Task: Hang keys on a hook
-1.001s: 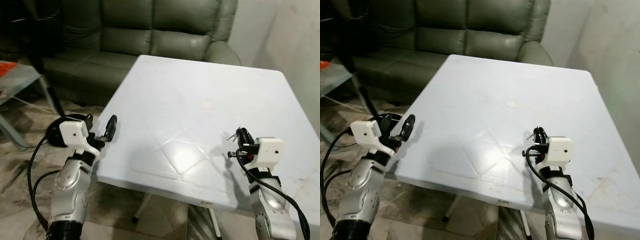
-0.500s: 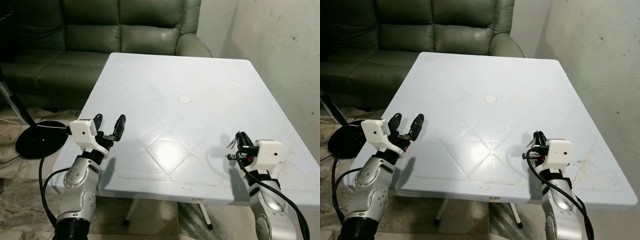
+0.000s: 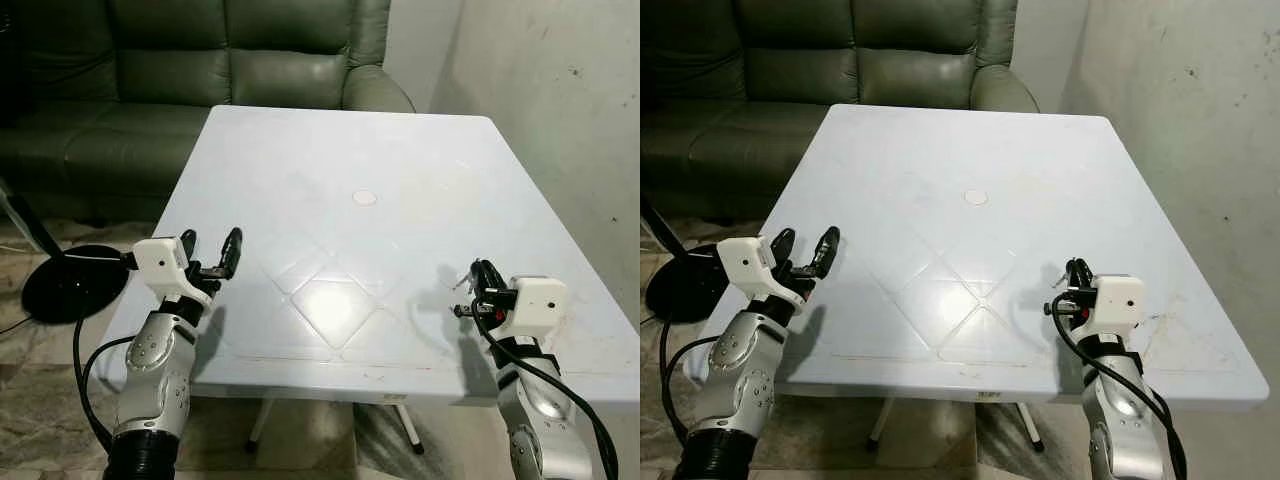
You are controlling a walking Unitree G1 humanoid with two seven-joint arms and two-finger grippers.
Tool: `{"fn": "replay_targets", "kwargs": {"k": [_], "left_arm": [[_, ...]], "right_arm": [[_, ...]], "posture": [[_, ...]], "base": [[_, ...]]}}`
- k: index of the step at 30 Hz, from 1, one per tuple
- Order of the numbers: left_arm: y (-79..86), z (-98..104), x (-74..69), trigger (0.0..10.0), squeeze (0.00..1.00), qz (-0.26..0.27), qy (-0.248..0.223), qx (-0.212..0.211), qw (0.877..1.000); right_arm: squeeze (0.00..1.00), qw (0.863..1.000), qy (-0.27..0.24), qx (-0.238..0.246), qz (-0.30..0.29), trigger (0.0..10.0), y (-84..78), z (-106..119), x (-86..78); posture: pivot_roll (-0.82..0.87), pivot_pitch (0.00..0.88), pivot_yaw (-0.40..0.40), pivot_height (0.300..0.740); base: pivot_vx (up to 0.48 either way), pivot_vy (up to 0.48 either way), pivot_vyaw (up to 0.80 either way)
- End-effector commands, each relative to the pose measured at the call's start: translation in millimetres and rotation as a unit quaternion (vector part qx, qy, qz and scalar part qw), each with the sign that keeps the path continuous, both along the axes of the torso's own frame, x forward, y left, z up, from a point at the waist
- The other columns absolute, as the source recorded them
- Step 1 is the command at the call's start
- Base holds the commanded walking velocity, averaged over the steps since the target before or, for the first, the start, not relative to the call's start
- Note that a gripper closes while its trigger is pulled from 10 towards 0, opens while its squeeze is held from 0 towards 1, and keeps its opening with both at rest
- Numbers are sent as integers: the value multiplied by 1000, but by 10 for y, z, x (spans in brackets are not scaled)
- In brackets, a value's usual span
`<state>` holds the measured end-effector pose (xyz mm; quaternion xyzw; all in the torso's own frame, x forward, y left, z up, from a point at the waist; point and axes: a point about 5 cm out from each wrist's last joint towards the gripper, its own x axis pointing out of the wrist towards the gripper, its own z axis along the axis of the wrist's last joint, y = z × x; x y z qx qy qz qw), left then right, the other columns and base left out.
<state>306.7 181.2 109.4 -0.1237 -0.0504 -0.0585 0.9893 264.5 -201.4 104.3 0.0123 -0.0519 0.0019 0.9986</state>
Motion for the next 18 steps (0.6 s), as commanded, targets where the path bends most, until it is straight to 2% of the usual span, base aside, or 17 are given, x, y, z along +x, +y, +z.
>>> {"fn": "replay_targets", "kwargs": {"k": [1, 5, 18], "left_arm": [[11, 27, 51, 10000, 0, 13, 2, 12, 1000], [23, 38, 92, 10000, 0, 26, 7, 21, 999], [-73, 123, 116, 10000, 0, 6, -14, 33, 999]], "right_arm": [[0, 1000, -5, 3, -6, 10000, 3, 28, 17], [0, 1000, -5, 6, -5, 10000, 19, 22, 20], [0, 1000, -11, 6, -9, 10000, 26, 35, 11]], "posture": [[-19, 0, -15, 740], [-19, 0, -11, 740], [-22, 0, -4, 740]], "base": [[0, 0, -525], [0, 0, -531], [0, 0, -526]]}}
